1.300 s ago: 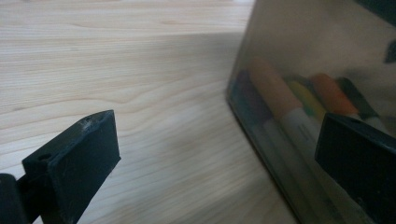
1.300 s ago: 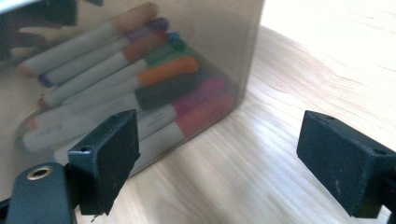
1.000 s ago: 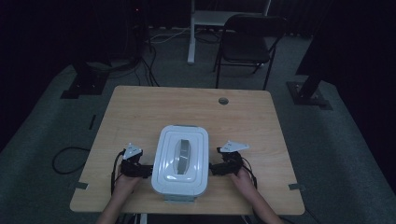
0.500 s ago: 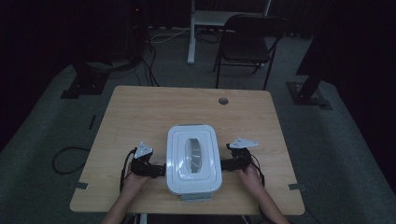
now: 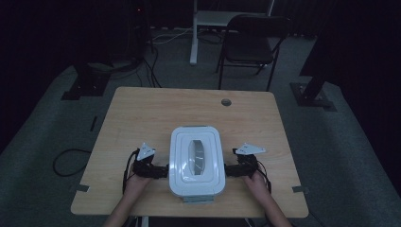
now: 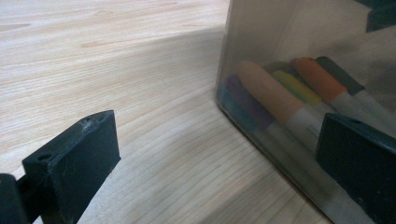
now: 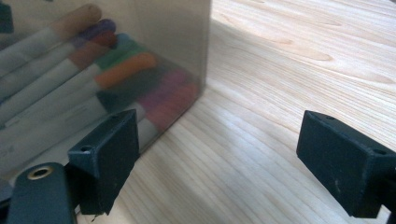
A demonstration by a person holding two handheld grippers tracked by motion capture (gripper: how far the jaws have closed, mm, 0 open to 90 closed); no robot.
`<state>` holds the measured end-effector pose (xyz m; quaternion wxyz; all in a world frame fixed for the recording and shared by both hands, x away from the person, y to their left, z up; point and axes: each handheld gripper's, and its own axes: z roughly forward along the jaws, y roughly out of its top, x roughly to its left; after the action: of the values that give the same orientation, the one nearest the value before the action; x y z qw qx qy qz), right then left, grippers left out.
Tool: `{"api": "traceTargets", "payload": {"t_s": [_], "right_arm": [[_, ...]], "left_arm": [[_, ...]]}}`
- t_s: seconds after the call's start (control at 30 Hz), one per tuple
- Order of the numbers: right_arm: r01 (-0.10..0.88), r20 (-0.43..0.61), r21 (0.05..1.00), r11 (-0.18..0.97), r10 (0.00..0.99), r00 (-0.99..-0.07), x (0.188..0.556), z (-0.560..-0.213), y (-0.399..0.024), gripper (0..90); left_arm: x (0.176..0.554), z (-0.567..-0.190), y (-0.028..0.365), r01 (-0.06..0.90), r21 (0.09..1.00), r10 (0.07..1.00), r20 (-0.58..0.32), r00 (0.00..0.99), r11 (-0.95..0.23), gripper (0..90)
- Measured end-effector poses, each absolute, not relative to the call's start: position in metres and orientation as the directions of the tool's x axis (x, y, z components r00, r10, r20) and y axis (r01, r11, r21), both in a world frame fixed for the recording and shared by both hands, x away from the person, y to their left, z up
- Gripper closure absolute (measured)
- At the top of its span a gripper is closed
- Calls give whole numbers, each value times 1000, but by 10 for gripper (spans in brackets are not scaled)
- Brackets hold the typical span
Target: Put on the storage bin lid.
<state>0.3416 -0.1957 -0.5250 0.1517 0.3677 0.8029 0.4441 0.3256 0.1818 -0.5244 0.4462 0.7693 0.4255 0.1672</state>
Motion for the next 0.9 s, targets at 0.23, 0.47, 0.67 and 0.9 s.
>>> {"api": "traceTargets", "payload": {"t_s": [0.23,0.47,0.67,0.9], "right_arm": [[473,92,822,317,746,-660,342,-527,-205,127],[478,89,819,317,753,-652,343,-528,-209,127],[473,83,824,312,759,-645,342,-525,-215,127],[480,69,822,307,783,-618,340,-525,-226,127]], "left_arm": [[327,-523,189,478,845,807,-98,582,-242,4],[328,-523,196,485,842,815,-98,571,-238,4],[329,-522,206,486,844,823,-101,560,-227,5],[325,-522,227,481,847,839,-80,539,-228,5]]}}
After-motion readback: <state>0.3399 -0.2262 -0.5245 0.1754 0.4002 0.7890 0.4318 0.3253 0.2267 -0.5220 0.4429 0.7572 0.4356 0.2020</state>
